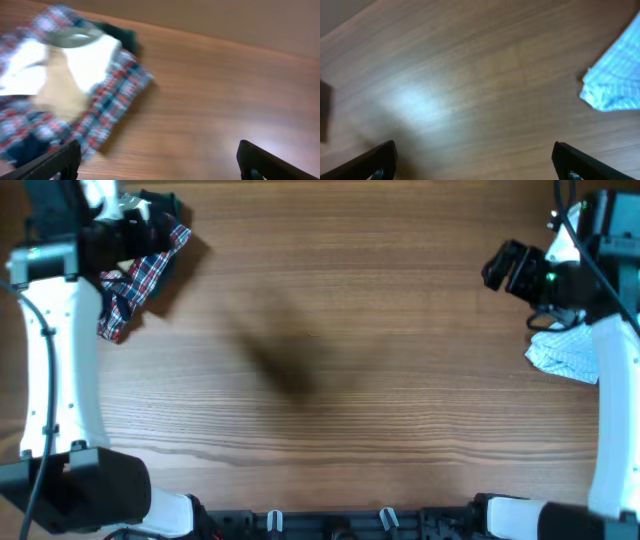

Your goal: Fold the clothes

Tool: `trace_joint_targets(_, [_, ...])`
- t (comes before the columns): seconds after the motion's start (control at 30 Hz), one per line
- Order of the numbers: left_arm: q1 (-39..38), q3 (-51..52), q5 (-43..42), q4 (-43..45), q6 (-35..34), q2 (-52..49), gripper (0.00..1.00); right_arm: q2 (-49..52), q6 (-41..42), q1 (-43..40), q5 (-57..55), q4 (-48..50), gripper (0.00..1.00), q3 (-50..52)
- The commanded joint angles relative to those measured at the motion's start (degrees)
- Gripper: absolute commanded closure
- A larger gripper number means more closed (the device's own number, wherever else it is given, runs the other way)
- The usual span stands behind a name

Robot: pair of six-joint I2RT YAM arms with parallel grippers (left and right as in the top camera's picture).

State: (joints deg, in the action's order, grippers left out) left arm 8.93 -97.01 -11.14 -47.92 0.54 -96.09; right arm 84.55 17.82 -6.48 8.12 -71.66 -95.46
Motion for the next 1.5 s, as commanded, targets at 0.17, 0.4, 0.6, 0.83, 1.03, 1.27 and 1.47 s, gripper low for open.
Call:
trace_joint_targets(0.17, [-16.46,0.42,-2.75,-1.79,2.27,-0.44,0.0,-19.12,-1.16,0.2,0.76,-3.76,0.0,6.49])
trace_joint_targets(0.4, [-28.5,4.46,-2.95,-2.01,1.81,-0.46,0.0,-38.84,-0.66,0.2,3.74,6.43,0.0,28.35])
trace_joint_targets(0.6, [-33.0,6.43,-2.97,-0.15,1.81,-0.46,0.0,-42.27,0.2,0.2,3.72,12.85,0.0,32.96])
trace_joint_targets(0.83, [-33.2,6.43,-2.95,-1.2,1.84,-0.46,0.0,-38.95,0.2,0.2,3.52,11.87,0.0,32.96])
trace_joint_targets(1.03, [-33.2,6.43,-2.95,-1.2,1.84,-0.46,0.0,-37.88,0.28,0.2,3.54,11.19,0.0,32.96])
trace_joint_targets(1.27, [-33.2,6.43,-2.95,-1.2,1.84,-0.46,0.0,-36.76,0.28,0.2,3.54,10.12,0.0,32.94])
trace_joint_targets(1.47, [-33.2,6.43,-2.95,-1.2,1.84,-0.46,0.0,-36.68,-7.21,0.2,3.58,17.03,0.0,32.96])
